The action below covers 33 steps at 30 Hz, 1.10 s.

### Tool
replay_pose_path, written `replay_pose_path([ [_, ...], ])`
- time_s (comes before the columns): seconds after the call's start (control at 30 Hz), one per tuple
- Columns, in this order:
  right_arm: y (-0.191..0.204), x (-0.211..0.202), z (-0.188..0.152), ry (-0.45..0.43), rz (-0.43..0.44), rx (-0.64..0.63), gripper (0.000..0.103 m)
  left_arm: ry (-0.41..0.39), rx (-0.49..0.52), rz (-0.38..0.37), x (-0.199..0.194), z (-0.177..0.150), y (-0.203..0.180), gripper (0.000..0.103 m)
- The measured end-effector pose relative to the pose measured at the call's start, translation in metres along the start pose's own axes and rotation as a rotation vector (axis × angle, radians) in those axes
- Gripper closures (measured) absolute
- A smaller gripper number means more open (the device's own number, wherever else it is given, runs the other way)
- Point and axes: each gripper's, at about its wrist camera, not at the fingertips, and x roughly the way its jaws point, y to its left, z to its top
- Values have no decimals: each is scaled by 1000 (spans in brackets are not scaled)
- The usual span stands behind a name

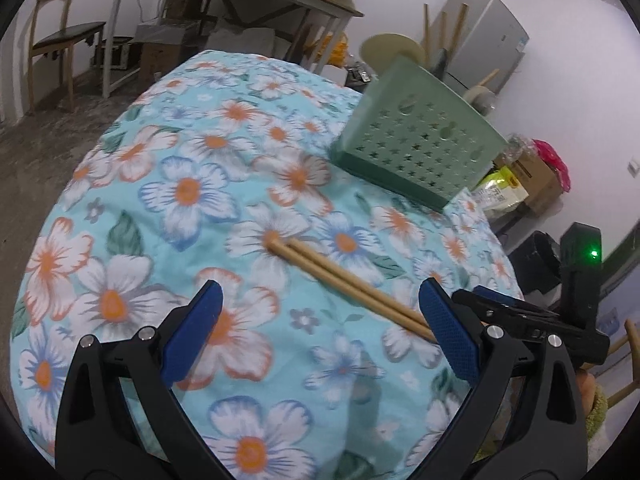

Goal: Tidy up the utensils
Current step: 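Reach the left tool to the remaining chopsticks and close on them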

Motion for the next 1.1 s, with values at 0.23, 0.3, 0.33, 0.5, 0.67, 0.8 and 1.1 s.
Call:
replay_pose_path([
  [0.23,-1,-1,0,-4,13,5,6,17,5,-52,7,-5,-11,8],
  [0.3,-2,-2,-1,-4,13,3,6,17,2,-63,7,-6,-10,8],
  [0.33,-2,-2,-1,-4,13,4,6,17,0,-66,7,-7,-10,8],
  [0.5,-2,-2,-2,-11,16,2,6,8,-10,-91,6,-10,-8,15],
  [0.67,-1,-2,-3,-16,8,-4,6,16,-30,-134,6,-11,-4,33],
  [0.8,-1,-2,-3,-20,16,2,6,31,-59,-180,9,-12,-2,46],
  [1.1,-2,-4,-4,-27,22,-15,6,80,-240,-272,31,-12,15,64],
])
